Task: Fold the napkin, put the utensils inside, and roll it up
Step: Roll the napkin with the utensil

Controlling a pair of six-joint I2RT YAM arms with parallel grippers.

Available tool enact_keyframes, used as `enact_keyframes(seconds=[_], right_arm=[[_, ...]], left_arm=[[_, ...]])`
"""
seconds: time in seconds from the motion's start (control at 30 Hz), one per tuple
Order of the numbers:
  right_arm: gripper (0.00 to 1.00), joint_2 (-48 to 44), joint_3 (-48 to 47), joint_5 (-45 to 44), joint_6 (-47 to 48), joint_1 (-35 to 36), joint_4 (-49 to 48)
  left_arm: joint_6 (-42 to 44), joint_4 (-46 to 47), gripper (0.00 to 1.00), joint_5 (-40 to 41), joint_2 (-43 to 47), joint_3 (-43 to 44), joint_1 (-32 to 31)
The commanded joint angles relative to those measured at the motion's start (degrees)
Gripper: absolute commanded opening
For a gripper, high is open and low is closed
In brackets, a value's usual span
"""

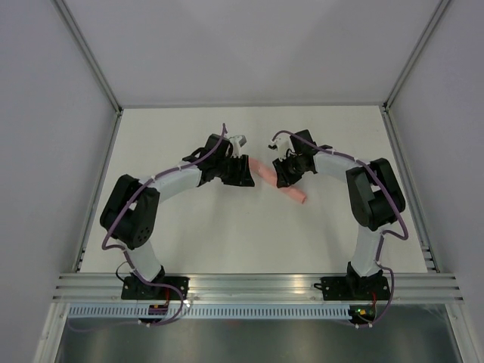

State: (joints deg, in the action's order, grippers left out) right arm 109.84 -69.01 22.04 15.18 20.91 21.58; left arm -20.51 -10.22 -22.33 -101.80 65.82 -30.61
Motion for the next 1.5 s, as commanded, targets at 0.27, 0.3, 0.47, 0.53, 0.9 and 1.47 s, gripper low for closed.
enact_keyframes(seconds=[0.27,0.3,0.47,0.53,0.9,1.47], right_arm=[[0.27,15.4,-8.5,-0.5,-21.5,-3.6,1.5],[0.27,16.0,-8.9,-0.4,-22.7,-3.6,0.7],[0.27,16.9,-10.4,1.3,-29.9,-3.7,-3.7],[0.27,17.2,-10.2,1.6,-31.2,-3.8,-4.7],[0.27,17.2,-8.2,5.2,-40.6,-4.0,-11.6],[0.29,14.9,-5.5,6.2,-42.4,-2.1,-13.9]], left_arm=[[-4.8,6.4,0.53,1.6,11.5,-7.2,-0.1],[-4.7,6.4,0.53,1.9,11.3,-7.1,-0.1],[-5.7,6.8,0.53,3.6,7.9,-5.3,-0.1],[-6.7,8.2,0.53,5.4,6.1,-4.4,-0.1],[-18.4,13.7,0.49,19.0,-8.5,3.8,0.0],[-19.0,8.2,0.40,25.6,-23.8,19.4,-0.1]])
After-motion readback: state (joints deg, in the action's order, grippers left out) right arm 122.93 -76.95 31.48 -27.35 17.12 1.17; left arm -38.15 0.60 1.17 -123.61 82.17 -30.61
